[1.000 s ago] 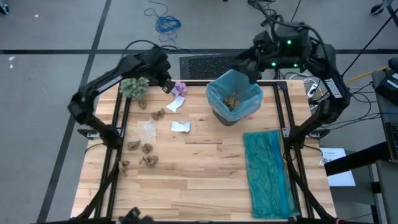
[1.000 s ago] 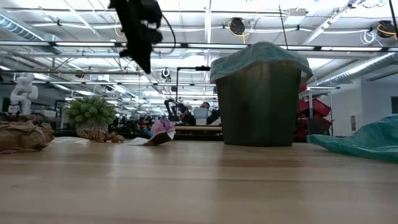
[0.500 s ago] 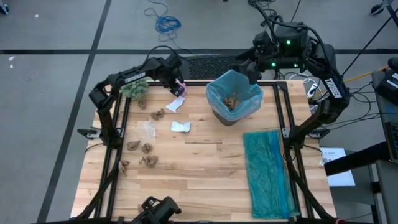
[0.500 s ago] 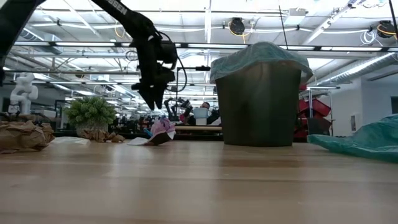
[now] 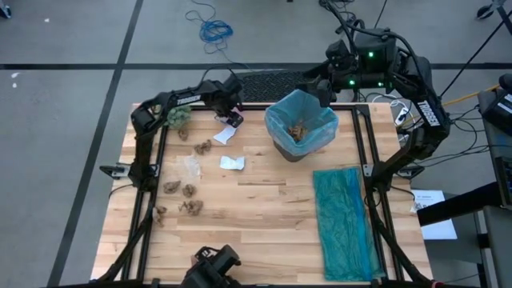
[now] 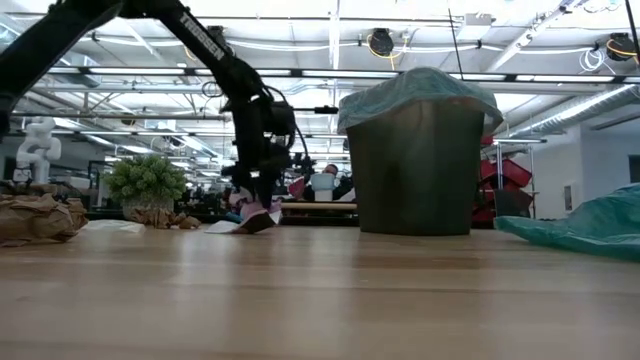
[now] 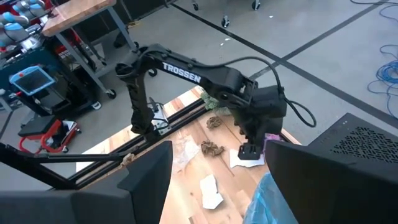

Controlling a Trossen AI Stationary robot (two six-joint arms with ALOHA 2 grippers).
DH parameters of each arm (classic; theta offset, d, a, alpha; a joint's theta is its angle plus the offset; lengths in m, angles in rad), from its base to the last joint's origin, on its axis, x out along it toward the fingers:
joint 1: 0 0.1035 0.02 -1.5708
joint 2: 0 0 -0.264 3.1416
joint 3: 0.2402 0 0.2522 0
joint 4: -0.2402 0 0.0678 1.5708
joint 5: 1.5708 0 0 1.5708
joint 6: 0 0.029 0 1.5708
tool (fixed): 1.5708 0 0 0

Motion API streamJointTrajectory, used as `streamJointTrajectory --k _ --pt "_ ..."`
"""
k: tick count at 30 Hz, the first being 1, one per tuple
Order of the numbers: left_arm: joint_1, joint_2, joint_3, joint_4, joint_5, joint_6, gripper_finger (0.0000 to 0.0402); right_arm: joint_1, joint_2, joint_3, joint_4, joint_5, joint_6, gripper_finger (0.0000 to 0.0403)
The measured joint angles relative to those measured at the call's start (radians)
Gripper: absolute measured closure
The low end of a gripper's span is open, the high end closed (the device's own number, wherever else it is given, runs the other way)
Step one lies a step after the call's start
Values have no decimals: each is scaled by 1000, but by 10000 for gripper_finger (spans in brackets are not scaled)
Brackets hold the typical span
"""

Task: Place trash/remove bag and relplace
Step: Put the pink trash bag into the trash bin

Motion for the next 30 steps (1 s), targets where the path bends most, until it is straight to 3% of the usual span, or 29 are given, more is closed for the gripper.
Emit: streamJointTrajectory --k 8,11,14,18,20,30 --pt "1 72 0 83 -2 -1 155 0 0 0 0 0 3 152" --pt "1 84 0 89 -35 -14 173 0 0 0 0 1 19 152" --pt "0 80 0 96 -60 -36 224 0 0 0 1 1 26 152" --pt "0 47 11 108 -48 -53 350 0 0 0 1 1 26 152" --pt "0 12 32 113 -43 -63 383 0 0 0 1 2 25 152" --pt "-2 -357 72 94 -36 -54 396 0 0 0 71 2 -57 152"
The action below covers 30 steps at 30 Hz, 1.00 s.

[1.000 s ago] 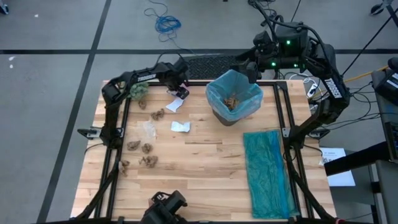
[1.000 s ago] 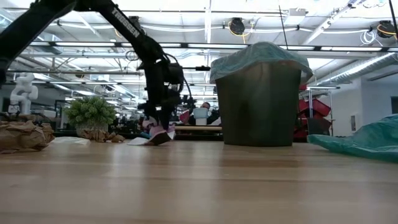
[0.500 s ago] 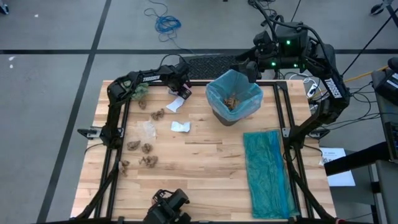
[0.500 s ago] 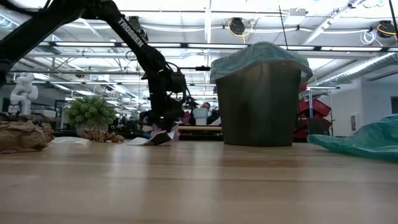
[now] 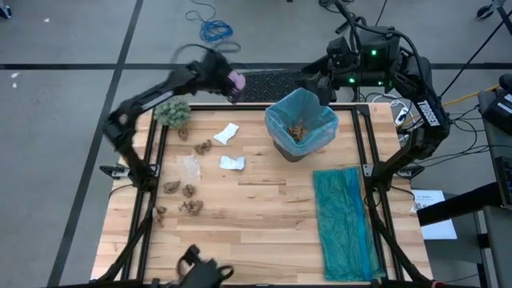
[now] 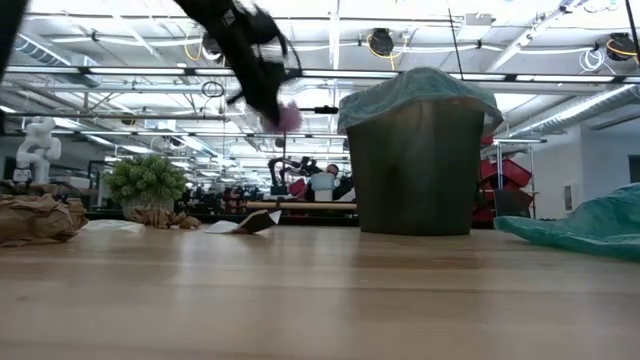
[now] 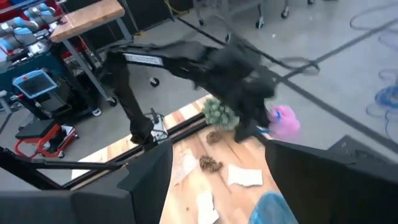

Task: Place trash/remove bag and relplace
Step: Put the pink trash bag into the trash bin

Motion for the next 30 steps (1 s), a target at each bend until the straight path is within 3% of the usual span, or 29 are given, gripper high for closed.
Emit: streamJointTrajectory --k 7,12,24,30 --pt "-67 -272 2 124 130 -49 398 0 0 0 33 0 -32 152" --pt "-150 -315 29 314 175 -118 399 0 0 0 62 0 -56 152" --pt "-313 65 439 198 234 -25 399 -48 0 0 81 1 -71 152" --pt "-357 212 518 107 249 18 400 -53 -3 0 101 0 -72 152"
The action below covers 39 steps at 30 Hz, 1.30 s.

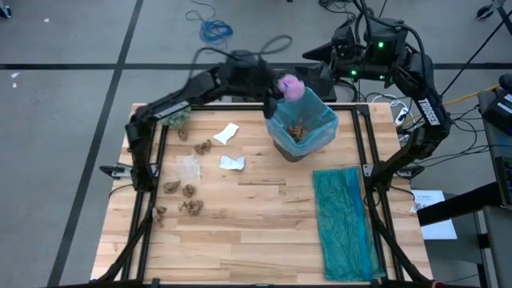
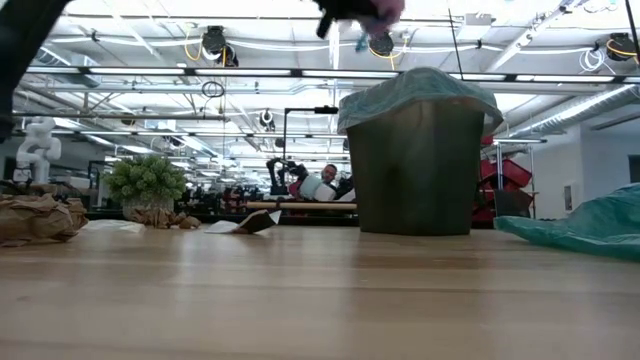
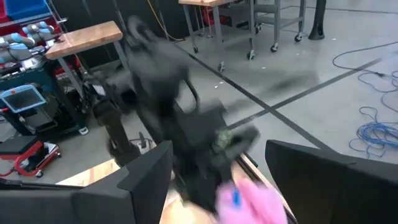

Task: Place trash/remove bag and relplace
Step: Put the pink trash bag into the trash bin, then put the brown paper into the trash bin

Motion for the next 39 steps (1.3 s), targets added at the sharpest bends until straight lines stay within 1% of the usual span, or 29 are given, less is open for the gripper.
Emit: streamJointTrajectory --k 2,5,9,15,20,24,28,31,33,34,37,39 --pt "-9 39 0 -13 -1 16 396 0 -1 0 2 0 -3 152" --pt "-23 88 0 -41 0 43 375 0 -1 0 1 0 -3 152" --pt "-44 122 0 -42 0 43 325 0 -2 0 1 -2 -3 152" --pt "-56 119 0 -3 -1 42 237 0 -2 0 0 -2 -4 152" --pt "-56 117 1 5 -1 35 187 0 -2 0 0 -2 -6 152" --pt "-56 117 1 -14 -5 36 170 0 -2 0 0 -2 -6 152" --pt "-56 112 1 -28 -5 42 169 0 -3 0 -1 -2 -6 152" --pt "-47 75 1 -63 -14 51 169 0 -3 0 -1 -4 -6 152" --pt "-38 29 19 -141 -60 91 169 0 -3 0 -1 -4 -8 152" --pt "-36 5 37 -200 -107 129 170 1 -3 0 -1 -5 -12 152" --pt "-36 -79 103 -400 -318 248 181 0 -3 0 -1 -5 -27 152" --pt "-36 -133 146 -517 -436 270 190 0 -3 0 -1 -5 -29 152"
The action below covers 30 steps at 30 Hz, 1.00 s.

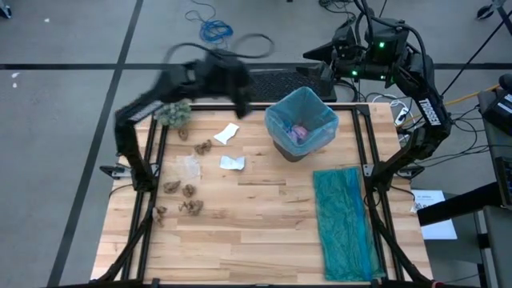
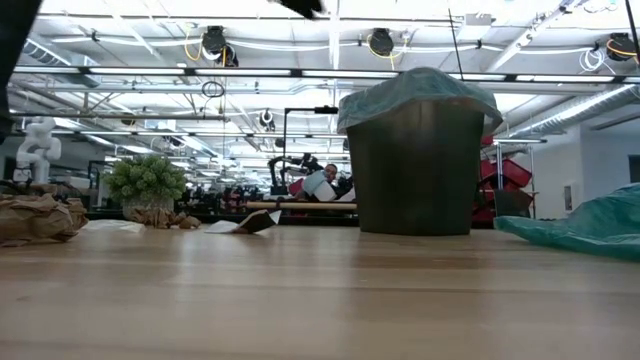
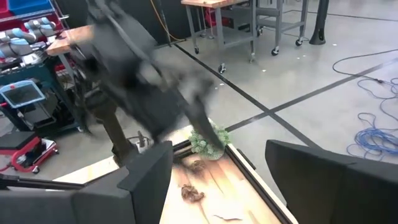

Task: Place trash/remove bag and relplace
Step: Put the brown paper into the trash bin

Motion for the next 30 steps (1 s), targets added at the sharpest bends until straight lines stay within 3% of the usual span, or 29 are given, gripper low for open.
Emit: streamJointTrajectory --k 3,9,15,21,26,30 --pt "11 -74 24 -152 -76 -68 204 0 0 0 0 0 -7 152" --pt "31 -148 23 -472 -80 -351 227 0 0 0 1 -1 -21 152" --pt "26 -184 -77 -453 -46 -442 250 0 0 0 1 -1 -34 152" --pt "62 -178 -360 -455 -14 -428 301 0 0 0 1 -1 -40 152" --pt "160 -182 -713 -396 107 -370 387 1 0 0 1 -2 -41 152" --pt "235 -180 -931 -245 196 -337 394 1 0 0 1 -6 -39 152"
